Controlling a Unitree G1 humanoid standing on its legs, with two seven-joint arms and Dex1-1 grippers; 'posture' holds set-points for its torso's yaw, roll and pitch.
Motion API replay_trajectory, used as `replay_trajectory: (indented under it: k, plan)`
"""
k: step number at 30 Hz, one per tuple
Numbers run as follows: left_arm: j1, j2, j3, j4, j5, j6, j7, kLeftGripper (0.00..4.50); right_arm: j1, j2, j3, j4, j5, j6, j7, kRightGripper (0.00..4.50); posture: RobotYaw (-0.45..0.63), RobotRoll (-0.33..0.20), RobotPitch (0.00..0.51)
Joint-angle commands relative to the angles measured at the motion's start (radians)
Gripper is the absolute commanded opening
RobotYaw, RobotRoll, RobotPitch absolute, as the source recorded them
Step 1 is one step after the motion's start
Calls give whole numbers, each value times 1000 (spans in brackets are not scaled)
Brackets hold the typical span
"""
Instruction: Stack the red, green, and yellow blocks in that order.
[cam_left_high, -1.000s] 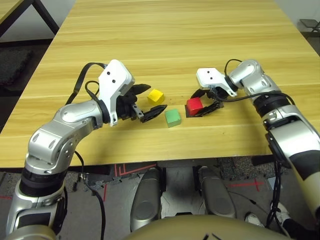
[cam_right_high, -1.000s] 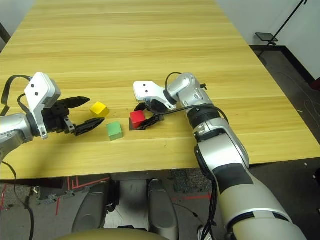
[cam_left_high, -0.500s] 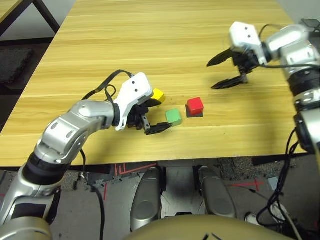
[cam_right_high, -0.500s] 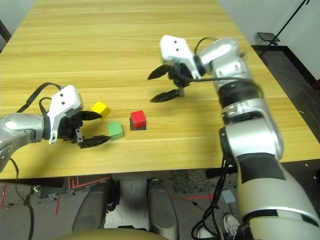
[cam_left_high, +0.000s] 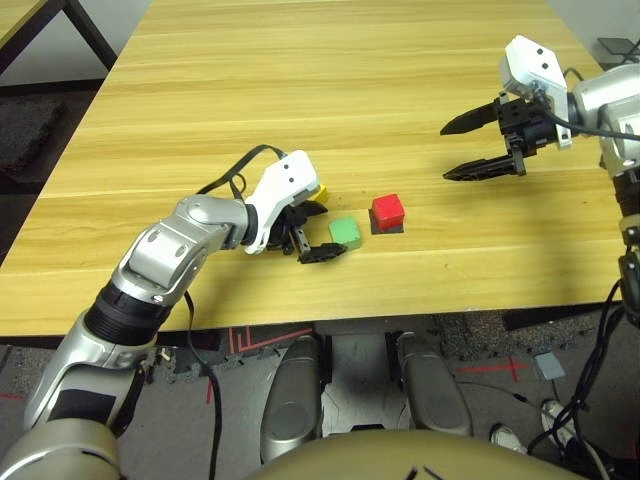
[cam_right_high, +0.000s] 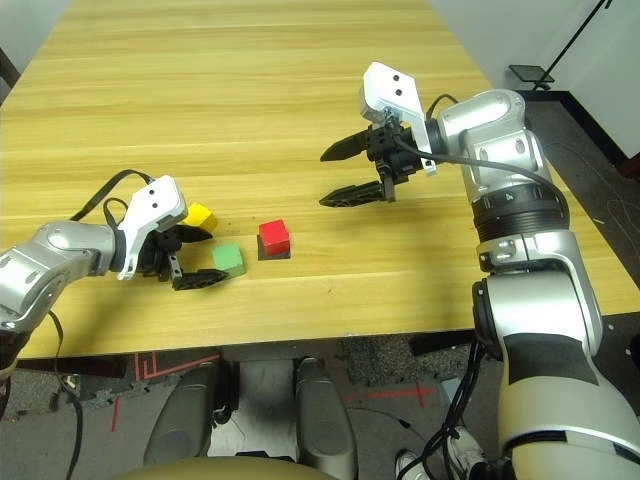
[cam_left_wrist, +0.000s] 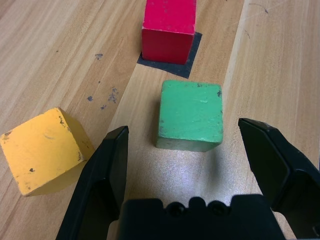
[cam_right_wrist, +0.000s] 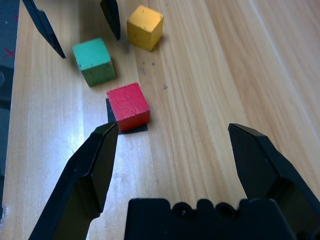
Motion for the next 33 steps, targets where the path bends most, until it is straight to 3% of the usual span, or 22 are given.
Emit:
replay_trajectory:
  k: [1, 9, 12, 18, 24, 28, 33]
  plan:
    - [17, -25, -27, 9, 18, -6, -5, 4500, 37, -14, -18, -49, 19, 31, -19, 4422, 249, -141, 119]
    - [40, -120, -34, 19, 60, -2, 65, 4500, 58, -15, -27, -79, 33, 63, -52, 4422, 247, -137, 127]
    - [47, -153, -28, 28, 93, -7, 118, 3870, 59, -12, -27, -71, 34, 59, -58, 4500, 251, -135, 130]
    - [35, -162, -4, 21, 112, -5, 147, 2067, 70, -16, -25, -61, 48, 34, -27, 4500, 260, -131, 134]
    - [-106, -119, 17, 19, 81, 36, 78, 2072, 109, -49, -6, -82, 90, 6, 45, 4500, 251, -109, 145]
    - [-230, -150, 16, 49, 62, 83, 61, 2072, 132, -45, -19, -121, 105, 32, 40, 4500, 235, -93, 148]
    - [-331, -241, -27, 129, 79, 103, 63, 2072, 168, -47, -28, -170, 119, 54, 25, 4500, 202, -77, 149]
